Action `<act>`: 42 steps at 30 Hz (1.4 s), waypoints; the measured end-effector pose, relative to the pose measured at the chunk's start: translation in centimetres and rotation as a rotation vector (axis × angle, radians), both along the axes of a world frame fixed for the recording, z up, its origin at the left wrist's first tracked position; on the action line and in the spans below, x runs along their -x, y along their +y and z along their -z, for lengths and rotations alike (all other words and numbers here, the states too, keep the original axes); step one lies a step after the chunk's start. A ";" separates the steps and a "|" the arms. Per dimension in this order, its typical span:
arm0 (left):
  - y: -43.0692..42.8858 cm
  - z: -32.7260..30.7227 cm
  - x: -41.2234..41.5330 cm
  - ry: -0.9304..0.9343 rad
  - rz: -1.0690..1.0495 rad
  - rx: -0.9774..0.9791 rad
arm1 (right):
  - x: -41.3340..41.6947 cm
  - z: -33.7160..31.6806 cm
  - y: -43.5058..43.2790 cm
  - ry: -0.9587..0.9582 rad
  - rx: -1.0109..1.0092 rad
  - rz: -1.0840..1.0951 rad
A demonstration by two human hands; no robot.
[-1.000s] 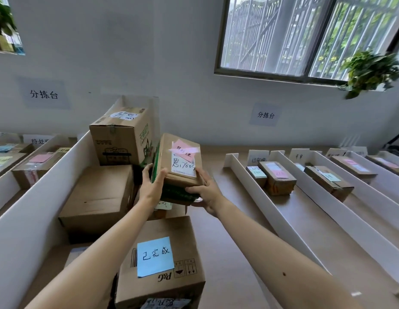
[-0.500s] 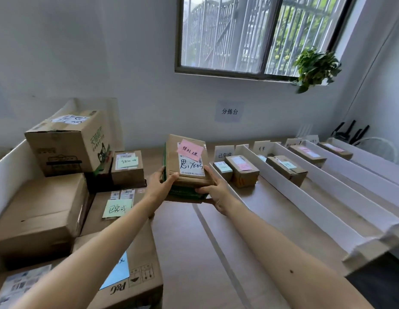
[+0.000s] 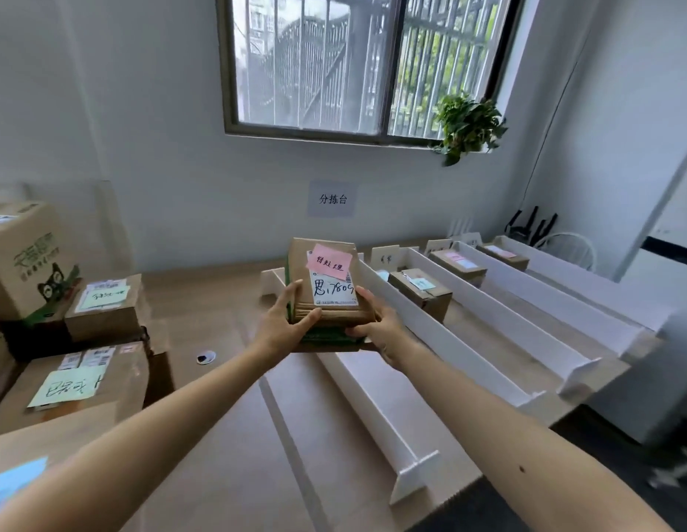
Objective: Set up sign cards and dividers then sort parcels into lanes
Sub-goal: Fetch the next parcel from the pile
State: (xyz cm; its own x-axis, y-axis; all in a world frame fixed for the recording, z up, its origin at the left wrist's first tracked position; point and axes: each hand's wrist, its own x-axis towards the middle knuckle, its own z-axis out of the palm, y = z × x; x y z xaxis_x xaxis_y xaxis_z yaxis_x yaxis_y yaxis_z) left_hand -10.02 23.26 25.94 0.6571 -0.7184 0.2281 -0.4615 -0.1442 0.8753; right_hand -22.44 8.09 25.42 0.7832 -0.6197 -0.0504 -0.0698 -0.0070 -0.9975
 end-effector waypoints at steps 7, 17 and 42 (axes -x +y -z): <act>-8.6 0.3 7.6 0.030 0.080 0.057 | 9.9 -1.1 -7.0 -0.015 0.075 0.080; -18.9 1.1 18.1 0.074 0.247 0.057 | 22.8 -0.9 -14.9 -0.003 0.138 0.234; -44.2 0.8 25.6 0.157 0.498 0.037 | 33.1 -0.9 -36.2 0.042 0.225 0.507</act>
